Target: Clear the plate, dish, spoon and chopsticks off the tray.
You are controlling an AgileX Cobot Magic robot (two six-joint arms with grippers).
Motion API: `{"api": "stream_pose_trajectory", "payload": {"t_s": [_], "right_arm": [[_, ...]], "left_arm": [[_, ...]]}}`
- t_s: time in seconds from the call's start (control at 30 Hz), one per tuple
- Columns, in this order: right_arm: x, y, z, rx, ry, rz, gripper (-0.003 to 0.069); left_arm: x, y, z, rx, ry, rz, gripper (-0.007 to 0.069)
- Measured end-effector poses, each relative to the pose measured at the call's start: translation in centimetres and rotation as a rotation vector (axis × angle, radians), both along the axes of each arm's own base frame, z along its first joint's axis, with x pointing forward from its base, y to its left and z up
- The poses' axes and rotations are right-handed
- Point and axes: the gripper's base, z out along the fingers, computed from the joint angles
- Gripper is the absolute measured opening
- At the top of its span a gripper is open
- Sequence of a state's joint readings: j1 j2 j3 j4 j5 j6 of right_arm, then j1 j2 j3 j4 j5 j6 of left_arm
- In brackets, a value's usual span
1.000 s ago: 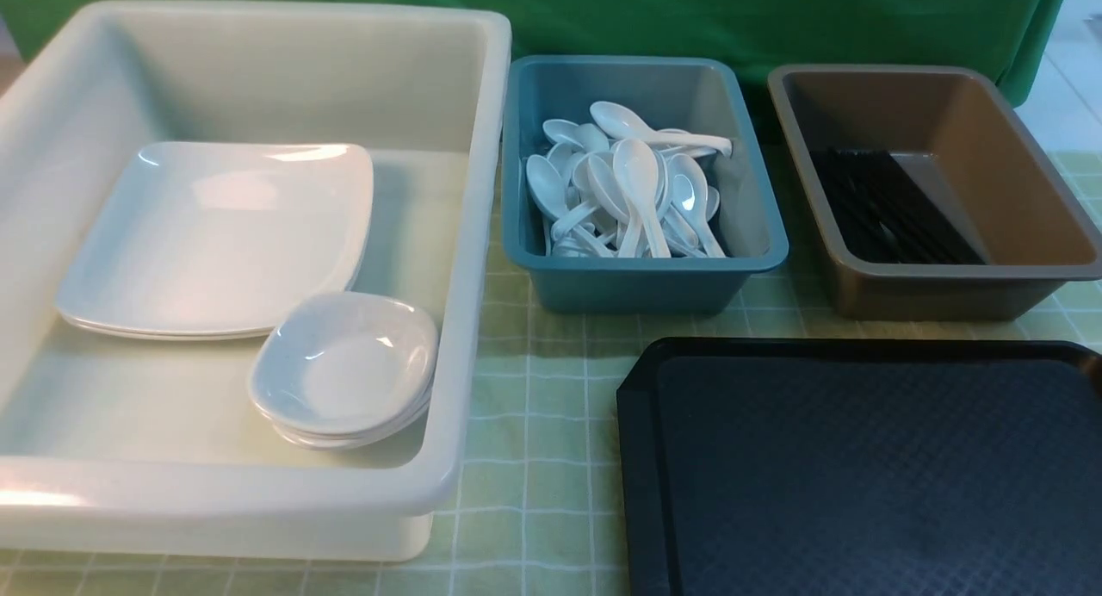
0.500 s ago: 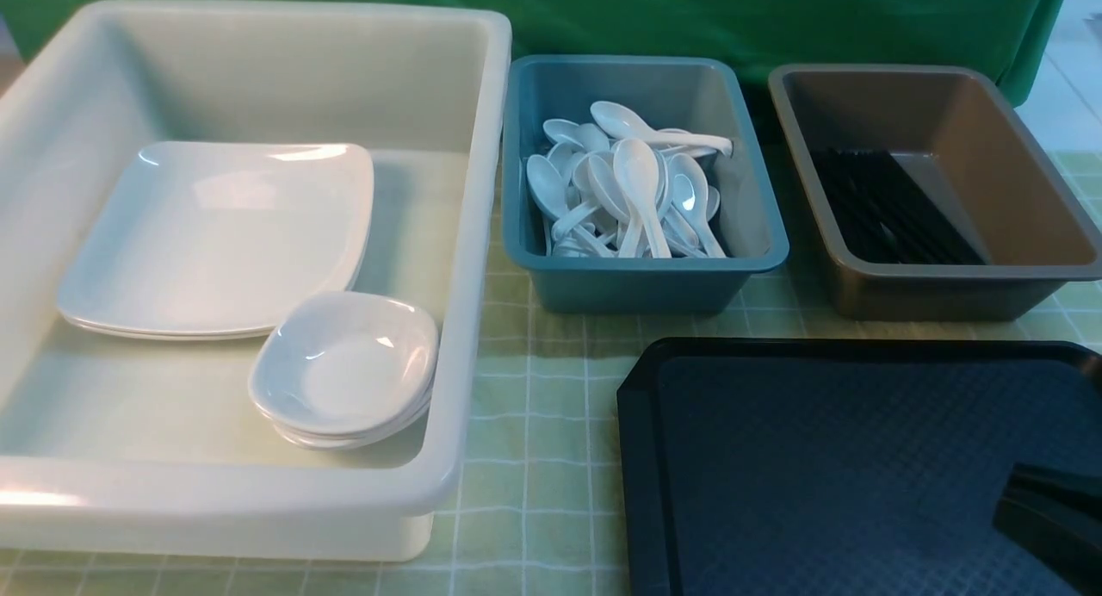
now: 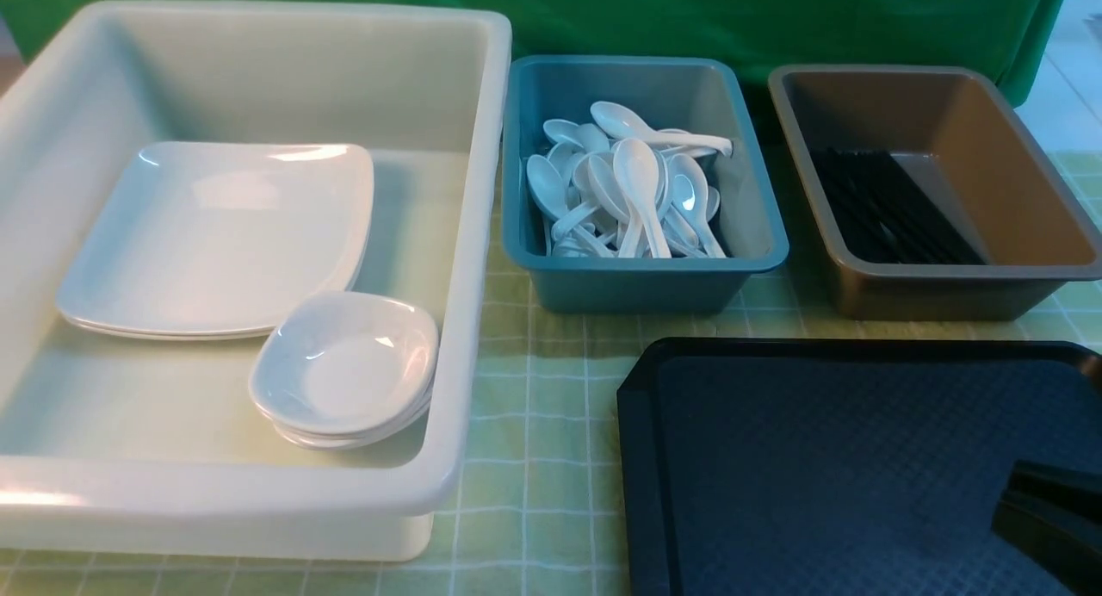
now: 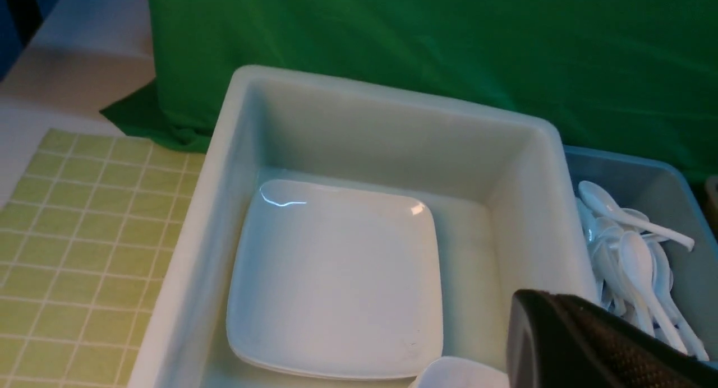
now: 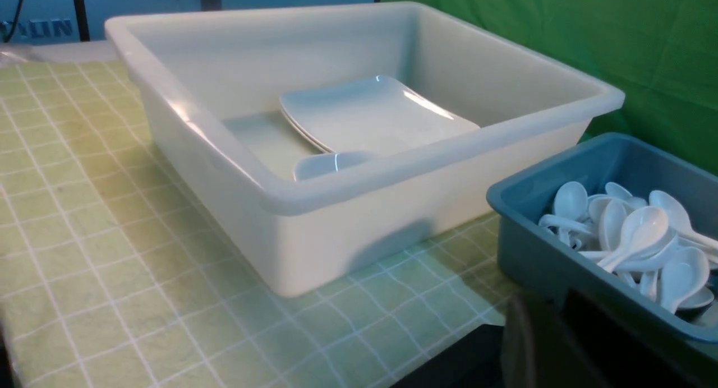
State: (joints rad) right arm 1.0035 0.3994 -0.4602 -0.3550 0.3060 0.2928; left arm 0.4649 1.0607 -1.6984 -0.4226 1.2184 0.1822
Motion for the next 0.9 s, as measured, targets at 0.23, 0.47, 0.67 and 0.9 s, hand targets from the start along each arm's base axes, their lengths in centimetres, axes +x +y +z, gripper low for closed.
{"api": "stream_pose_trajectory", "payload": {"t_s": [0.23, 0.47, 0.67, 0.9], "right_arm": [[-1.1, -0.2, -0.5, 0.193, 0.175, 0.061, 0.0080], [-0.7, -3.0, -4.3, 0.315, 0.097, -0.217, 0.0095], [-0.6, -5.4, -8.2, 0.343, 0.022, -0.595, 0.0118], [0.0, -6.6, -11.7, 0.293, 0.079, -0.845, 0.0133]], "left_arm": [[-2.2, -1.1, -1.9, -0.012, 0.023, -0.001, -0.0012], [-1.5, -0.8, -5.0, -0.059, 0.124, 0.000, -0.0012], [-0.7, -0.3, -7.5, -0.093, 0.204, -0.002, -0.0012], [-0.4, -0.1, -8.4, -0.068, 0.227, -0.014, -0.0012]]}}
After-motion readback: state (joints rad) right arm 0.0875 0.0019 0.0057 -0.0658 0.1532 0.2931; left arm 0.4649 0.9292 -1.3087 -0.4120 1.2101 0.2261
